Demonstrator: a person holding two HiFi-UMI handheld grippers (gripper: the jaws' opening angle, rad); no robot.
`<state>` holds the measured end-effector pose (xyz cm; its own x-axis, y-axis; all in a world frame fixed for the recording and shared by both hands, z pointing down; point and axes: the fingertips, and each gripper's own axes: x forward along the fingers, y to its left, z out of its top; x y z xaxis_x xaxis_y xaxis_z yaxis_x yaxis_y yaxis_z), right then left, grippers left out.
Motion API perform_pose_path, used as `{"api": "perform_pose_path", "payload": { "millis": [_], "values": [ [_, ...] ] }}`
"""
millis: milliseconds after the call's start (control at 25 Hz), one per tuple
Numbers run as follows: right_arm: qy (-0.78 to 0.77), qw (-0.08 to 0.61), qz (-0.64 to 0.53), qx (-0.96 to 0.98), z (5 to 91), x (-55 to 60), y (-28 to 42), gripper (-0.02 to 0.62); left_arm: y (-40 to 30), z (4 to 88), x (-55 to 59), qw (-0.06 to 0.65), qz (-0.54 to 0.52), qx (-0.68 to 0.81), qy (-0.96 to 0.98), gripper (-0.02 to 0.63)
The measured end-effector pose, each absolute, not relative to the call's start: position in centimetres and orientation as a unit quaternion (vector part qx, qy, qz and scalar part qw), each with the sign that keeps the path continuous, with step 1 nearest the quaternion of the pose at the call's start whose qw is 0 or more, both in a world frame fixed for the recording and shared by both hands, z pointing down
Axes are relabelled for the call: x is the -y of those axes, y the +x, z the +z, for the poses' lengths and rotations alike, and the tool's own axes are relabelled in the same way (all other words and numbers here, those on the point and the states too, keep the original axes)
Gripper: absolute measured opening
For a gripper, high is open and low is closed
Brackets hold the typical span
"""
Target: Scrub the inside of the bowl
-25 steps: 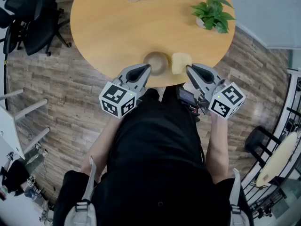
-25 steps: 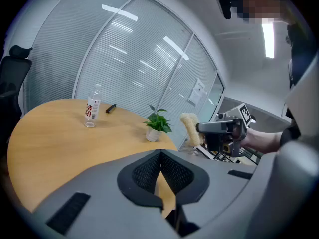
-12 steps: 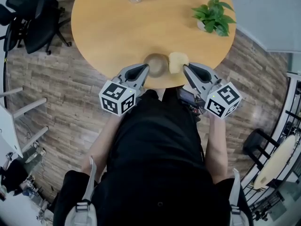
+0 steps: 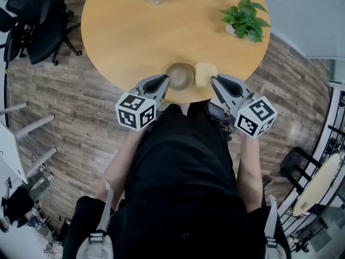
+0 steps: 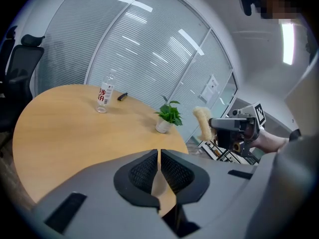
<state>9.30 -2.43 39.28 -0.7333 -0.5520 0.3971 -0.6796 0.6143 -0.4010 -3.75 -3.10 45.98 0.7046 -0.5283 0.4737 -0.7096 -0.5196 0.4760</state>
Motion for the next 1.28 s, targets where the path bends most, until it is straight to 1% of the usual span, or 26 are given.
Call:
{"api": "perform_pose_path", "payload": {
  "millis": [160,280,480,640,1080,1280],
  "values": [
    [0.344,0.122,0.274,0.890,39.4,2.5,9.0,0.026,-4.1,47.2,3.0,0.345,0.150,0.363,0.852,0.014],
    [0.340,0.127,0.278,0.889,39.8,2.5,9.0,0.026,-4.3,48.6,2.9,0.370,0.154,0.366,0.840,0.020],
    [0.342,0.133,0.287,0.885,40.2,2.4,9.1,0.026,-4.7,50.0,2.6,0.401,0.159,0.367,0.824,0.078],
    [0.343,0.133,0.293,0.883,40.5,2.6,9.2,0.026,-4.9,51.3,2.6,0.420,0.167,0.369,0.812,0.097],
    [0.344,0.144,0.293,0.880,40.5,2.6,9.3,0.026,-6.1,55.4,2.1,0.543,0.122,0.379,0.739,0.144],
    [0.348,0.146,0.297,0.877,40.7,2.7,9.5,0.026,-5.7,56.6,1.7,0.587,0.109,0.368,0.713,0.144]
  ]
}}
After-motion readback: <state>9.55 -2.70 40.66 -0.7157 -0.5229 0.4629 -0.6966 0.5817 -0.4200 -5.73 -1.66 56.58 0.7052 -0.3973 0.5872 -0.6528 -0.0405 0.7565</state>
